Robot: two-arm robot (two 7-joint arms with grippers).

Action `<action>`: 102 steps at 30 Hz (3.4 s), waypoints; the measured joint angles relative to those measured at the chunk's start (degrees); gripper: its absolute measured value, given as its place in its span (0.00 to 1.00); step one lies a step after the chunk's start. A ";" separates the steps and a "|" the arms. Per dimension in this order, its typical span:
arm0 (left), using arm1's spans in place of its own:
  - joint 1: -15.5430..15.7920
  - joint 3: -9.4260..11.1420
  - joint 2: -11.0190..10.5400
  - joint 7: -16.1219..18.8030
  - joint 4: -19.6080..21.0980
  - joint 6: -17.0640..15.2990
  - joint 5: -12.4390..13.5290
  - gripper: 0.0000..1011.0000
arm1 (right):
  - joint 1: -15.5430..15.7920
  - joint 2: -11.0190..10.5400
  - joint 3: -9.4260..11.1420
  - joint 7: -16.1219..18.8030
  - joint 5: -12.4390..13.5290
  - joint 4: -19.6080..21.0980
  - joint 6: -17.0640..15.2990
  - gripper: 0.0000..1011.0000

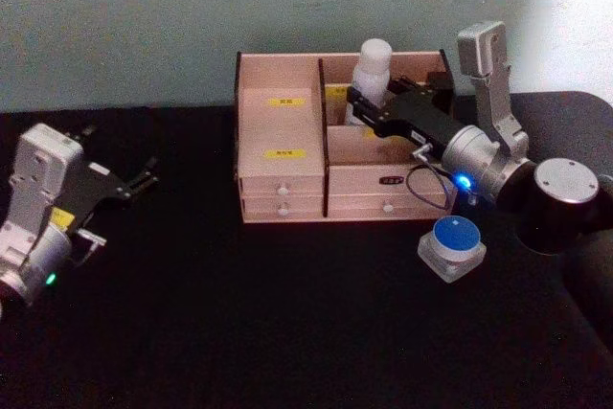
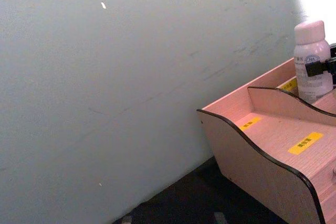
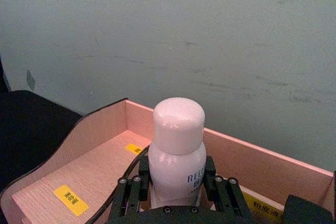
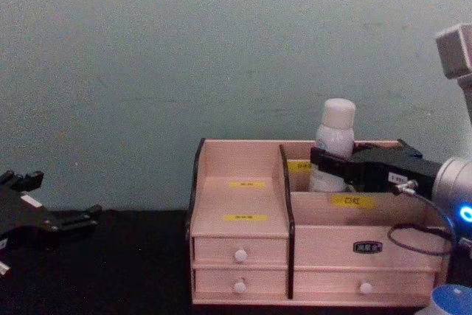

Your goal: Pick up the facial cleanser and watermelon frost from the table and place them into the tiered storage box.

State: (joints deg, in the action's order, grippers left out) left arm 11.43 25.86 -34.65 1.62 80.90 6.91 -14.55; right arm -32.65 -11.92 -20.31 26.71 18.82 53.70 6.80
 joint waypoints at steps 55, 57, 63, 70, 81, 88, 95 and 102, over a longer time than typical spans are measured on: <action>0.00 0.00 0.00 0.00 0.00 0.00 0.00 0.99 | 3.08 -1.73 1.20 0.01 0.06 6.49 -1.75 0.99; 0.00 0.00 0.00 0.00 0.00 0.00 0.00 0.99 | 4.41 -2.66 1.61 -0.06 0.46 9.33 -2.37 0.99; 0.00 0.00 0.00 0.00 0.00 0.00 0.00 0.99 | 7.90 -5.41 2.58 -0.24 1.68 16.47 -4.75 0.99; 0.00 0.00 0.00 0.00 0.00 0.00 0.00 0.99 | 14.28 -10.86 3.85 0.04 4.00 27.05 -8.64 0.99; 0.00 0.00 0.00 0.00 0.00 0.00 0.00 0.99 | 25.22 -18.66 6.53 -1.18 7.46 39.92 -13.13 0.99; 0.00 0.00 0.00 0.00 0.00 0.00 0.00 0.99 | 31.60 -22.75 8.08 -2.80 9.45 45.22 -17.09 0.99; 0.00 0.00 0.00 0.00 0.00 0.00 0.00 0.99 | 35.75 -25.38 8.87 -5.54 10.12 47.55 -21.17 0.99; 0.00 0.00 0.00 0.00 0.00 0.00 0.00 0.99 | 36.58 -26.09 8.43 -6.93 9.37 47.85 -22.99 0.99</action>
State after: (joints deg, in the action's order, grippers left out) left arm 11.43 25.86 -34.65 1.62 80.90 6.91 -14.55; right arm 3.93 -38.01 -11.88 19.78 28.19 101.55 -16.20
